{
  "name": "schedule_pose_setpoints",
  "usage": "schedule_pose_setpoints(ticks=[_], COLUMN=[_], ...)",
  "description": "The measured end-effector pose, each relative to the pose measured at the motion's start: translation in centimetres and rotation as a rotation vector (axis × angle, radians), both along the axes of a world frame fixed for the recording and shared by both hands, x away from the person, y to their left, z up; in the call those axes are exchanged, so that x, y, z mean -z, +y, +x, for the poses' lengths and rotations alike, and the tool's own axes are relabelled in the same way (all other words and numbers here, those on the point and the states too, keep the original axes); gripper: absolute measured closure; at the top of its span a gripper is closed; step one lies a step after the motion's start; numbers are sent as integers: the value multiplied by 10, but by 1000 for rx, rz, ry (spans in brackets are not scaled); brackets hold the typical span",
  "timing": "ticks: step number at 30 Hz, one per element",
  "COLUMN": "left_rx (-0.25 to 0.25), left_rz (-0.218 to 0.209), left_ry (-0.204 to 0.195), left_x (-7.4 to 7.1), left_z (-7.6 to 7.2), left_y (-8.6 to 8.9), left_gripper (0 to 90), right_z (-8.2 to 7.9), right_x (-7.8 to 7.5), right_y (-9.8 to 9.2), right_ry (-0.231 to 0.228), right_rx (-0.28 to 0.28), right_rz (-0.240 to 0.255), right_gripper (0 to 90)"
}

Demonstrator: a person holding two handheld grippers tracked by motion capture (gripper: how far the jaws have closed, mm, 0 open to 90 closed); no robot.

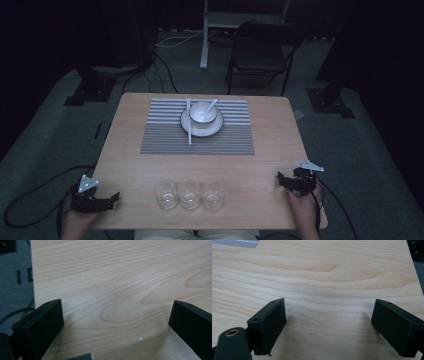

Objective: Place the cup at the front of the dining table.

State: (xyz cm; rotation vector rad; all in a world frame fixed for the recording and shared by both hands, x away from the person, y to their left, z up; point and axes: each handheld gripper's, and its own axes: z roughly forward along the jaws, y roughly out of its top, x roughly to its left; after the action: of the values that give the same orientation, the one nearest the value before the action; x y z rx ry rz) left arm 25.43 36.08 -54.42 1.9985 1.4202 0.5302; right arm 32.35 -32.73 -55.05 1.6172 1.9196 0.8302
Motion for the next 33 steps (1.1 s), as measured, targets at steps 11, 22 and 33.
schedule_pose_setpoints(ticks=[11, 22, 33], left_rx=[128, 150, 226], left_rz=[-40, -62, -81], left_ry=[-16, 7, -25], left_x=[-2, -2, -14], left_z=[-6, -8, -9], left_y=[9, 13, 0], left_gripper=[0, 0, 0], right_z=[0, 0, 0], right_x=[0, 0, 0], right_y=[0, 0, 0], right_ry=[0, 0, 0], right_rx=[0, -1, -1], right_rz=[0, 0, 0], right_gripper=[117, 118, 118])
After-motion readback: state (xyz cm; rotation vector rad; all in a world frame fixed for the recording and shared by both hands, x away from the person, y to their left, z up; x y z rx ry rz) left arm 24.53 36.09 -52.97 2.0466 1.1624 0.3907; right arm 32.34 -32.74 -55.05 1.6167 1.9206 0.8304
